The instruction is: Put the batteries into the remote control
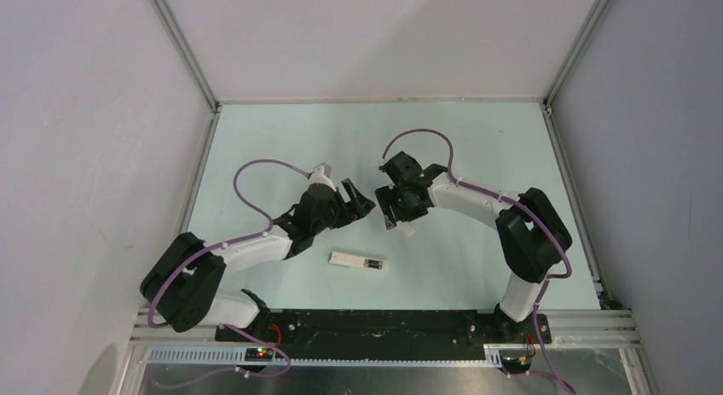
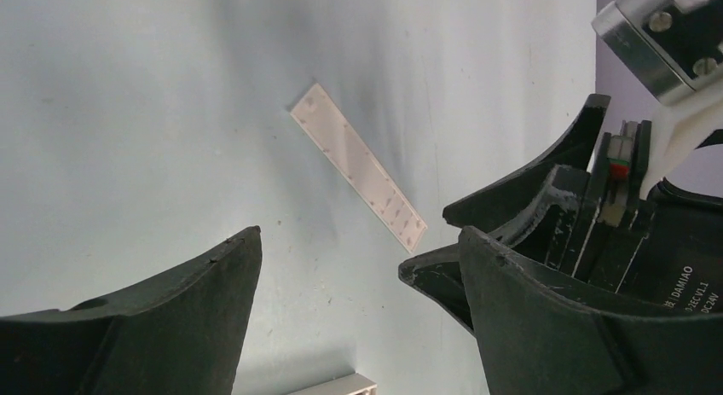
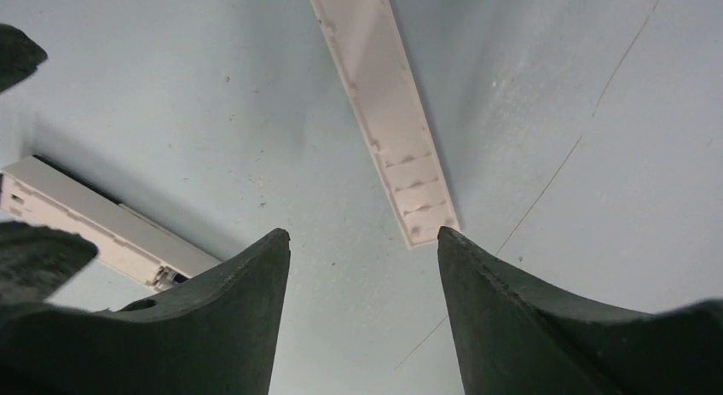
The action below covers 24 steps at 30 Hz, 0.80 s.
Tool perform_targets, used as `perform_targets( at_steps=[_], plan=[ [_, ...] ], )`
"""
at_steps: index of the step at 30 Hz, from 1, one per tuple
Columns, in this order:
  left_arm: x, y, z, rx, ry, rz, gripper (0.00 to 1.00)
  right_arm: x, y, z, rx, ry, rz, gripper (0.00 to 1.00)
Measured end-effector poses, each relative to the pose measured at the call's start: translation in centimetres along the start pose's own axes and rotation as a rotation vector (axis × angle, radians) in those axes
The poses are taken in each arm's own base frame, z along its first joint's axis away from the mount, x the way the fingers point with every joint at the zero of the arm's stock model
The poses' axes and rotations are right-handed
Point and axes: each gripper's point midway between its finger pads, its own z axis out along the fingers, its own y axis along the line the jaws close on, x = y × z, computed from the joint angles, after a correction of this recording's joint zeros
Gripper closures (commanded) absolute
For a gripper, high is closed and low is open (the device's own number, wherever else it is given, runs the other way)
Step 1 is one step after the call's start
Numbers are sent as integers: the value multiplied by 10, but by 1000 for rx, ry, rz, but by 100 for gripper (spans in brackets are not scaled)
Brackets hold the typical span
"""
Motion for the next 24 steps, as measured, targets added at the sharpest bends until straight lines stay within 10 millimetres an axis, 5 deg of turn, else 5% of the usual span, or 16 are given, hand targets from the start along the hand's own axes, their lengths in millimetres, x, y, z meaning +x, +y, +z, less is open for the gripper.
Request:
perform_targets(
  at_steps=[10,24],
  plan=[
    [2,16,-5,-25,2,-30,12,6,-15,28,21,45,-235,30],
    [-2,15,-10,-10,-8,-33,13,8,-29,38,48,87,-295,59]
  ],
)
